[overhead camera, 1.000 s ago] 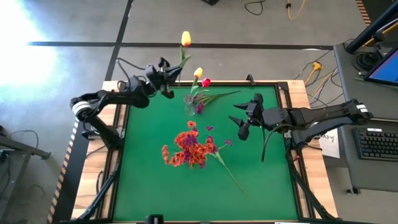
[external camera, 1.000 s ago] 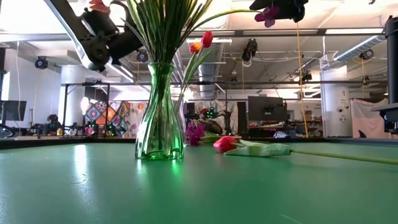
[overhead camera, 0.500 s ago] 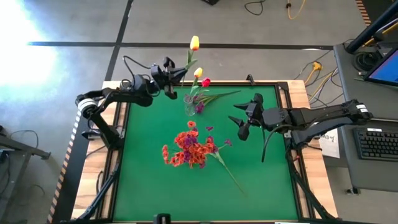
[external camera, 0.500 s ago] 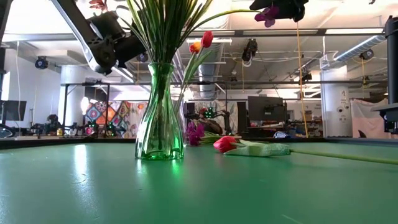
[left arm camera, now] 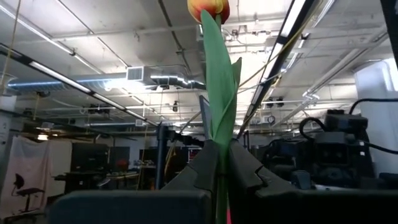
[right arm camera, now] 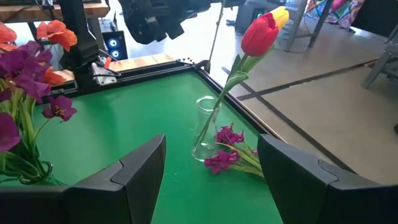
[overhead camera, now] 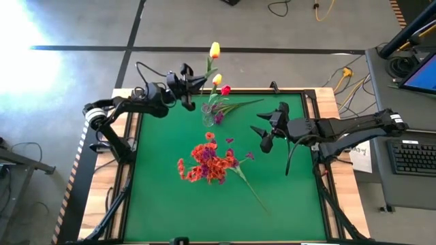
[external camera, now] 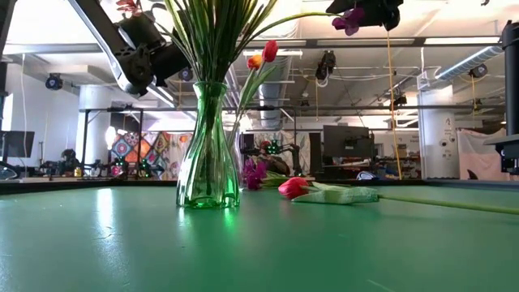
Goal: Sort flowers into vase by color
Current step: Put the yellow tulip into the transparent vase
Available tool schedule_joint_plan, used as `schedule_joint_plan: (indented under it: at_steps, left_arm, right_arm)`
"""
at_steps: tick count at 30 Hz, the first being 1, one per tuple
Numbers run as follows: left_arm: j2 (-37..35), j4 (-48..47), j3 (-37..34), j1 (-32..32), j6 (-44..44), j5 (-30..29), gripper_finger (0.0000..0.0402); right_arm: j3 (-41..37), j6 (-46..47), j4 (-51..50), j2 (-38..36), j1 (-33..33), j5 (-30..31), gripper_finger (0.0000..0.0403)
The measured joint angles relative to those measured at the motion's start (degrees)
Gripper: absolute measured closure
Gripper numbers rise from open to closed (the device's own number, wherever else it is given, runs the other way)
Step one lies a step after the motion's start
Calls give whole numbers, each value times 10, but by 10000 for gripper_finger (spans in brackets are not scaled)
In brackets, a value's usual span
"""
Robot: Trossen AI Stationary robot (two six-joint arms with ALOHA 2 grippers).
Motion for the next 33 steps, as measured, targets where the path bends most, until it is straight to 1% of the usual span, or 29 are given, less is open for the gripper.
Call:
schedule_joint_plan:
  at_steps: [7, 10, 15, 20, 33]
  left_arm:
    - [1, 0, 11, -4, 19, -4, 402]
    - [13, 1, 23, -12, 17, -5, 401]
    - [42, 0, 28, -17, 15, -9, 402]
    - [59, 0, 28, -19, -16, -18, 402]
    - [86, 0, 28, -19, -24, -16, 402]
  right_arm:
    - [0, 23, 3, 0, 0, 5, 156]
    - [0, 30, 9, 0, 0, 24, 156]
    - [0, 32, 21, 0, 0, 27, 156]
    - [0, 34, 21, 0, 0, 27, 156]
    - [0, 33, 25, 0, 0, 29, 156]
